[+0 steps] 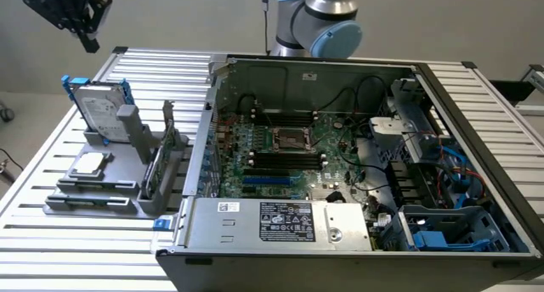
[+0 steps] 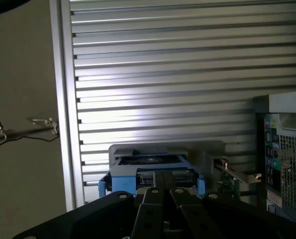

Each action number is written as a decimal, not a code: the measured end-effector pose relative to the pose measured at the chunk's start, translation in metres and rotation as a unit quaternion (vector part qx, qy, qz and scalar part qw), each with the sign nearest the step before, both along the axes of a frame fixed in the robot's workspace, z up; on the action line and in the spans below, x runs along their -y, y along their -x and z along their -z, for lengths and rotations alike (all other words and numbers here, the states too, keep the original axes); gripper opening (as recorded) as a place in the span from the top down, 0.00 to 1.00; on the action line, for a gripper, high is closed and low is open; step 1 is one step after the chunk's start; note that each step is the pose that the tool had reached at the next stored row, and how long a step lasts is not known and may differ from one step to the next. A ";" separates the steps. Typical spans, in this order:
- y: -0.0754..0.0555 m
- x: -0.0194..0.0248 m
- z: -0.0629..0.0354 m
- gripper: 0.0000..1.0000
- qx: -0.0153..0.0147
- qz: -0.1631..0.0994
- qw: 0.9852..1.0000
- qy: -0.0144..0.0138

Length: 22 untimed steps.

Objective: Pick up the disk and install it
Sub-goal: 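Reach for the disk, then pick up the disk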

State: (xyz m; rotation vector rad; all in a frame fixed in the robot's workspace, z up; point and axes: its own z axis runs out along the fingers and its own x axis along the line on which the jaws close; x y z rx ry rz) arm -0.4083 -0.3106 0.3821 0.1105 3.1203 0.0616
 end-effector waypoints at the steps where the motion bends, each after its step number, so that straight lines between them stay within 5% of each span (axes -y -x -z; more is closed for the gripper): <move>1: 0.004 -0.0002 0.0004 0.89 0.000 0.000 1.000 0.000; 6: 0.027 -0.0007 0.0021 0.89 -0.001 0.000 1.000 0.000; 22: 0.028 0.0001 0.0023 0.89 -0.001 0.000 1.000 0.000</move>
